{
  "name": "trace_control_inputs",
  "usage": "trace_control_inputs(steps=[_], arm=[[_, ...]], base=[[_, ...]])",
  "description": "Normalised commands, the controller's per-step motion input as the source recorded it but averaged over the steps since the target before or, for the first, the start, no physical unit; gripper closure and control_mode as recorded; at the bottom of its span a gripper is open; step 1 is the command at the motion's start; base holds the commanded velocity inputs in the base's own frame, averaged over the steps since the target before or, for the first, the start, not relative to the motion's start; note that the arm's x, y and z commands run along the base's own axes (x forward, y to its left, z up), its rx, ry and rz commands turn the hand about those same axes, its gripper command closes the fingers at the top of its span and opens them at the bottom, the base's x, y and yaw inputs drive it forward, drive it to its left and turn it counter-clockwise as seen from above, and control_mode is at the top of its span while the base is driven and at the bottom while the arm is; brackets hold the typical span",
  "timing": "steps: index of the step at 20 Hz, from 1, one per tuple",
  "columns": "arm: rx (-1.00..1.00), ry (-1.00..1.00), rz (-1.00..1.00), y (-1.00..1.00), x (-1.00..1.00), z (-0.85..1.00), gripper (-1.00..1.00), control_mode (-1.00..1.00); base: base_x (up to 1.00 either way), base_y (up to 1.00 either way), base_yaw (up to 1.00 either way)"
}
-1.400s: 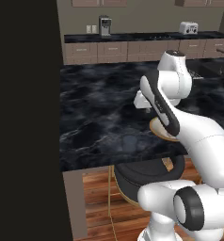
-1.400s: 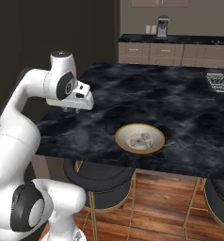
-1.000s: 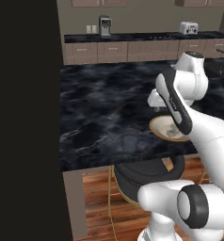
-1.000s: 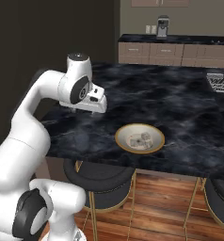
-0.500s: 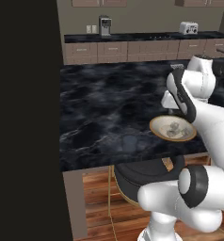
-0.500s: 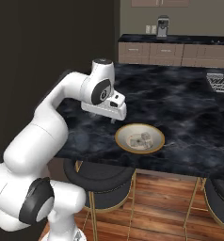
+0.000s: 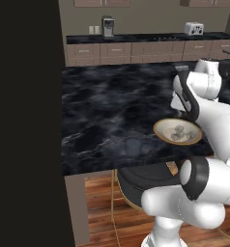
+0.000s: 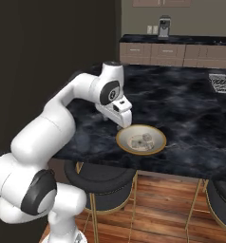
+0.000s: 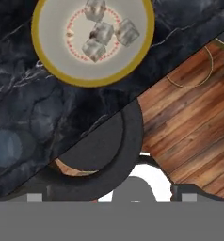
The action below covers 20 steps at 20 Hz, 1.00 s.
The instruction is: There are four ice cubes in the ice bowl. Place two ice cubes in each glass of water.
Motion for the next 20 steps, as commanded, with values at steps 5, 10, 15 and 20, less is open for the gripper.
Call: trace_control_inputs(steps=[5,10,15,20], arm=[[0.00,-0.01,-0.50,0.04,0.02,-0.29,-1.00,-1.00],[0.03,0.01,-0.24,-0.76,-0.10,-0.26,-1.00,-1.00],[0.14,0.00,-0.13,-0.16,0.02,-0.31,-1.00,-1.00],[0.13,0.00,-0.05,0.09,0.23,-0.31,-1.00,-1.00]], base=[[0.00,0.00,0.00],[0.00,0.00,0.00],[0.00,0.00,0.00],[0.00,0.00,0.00]])
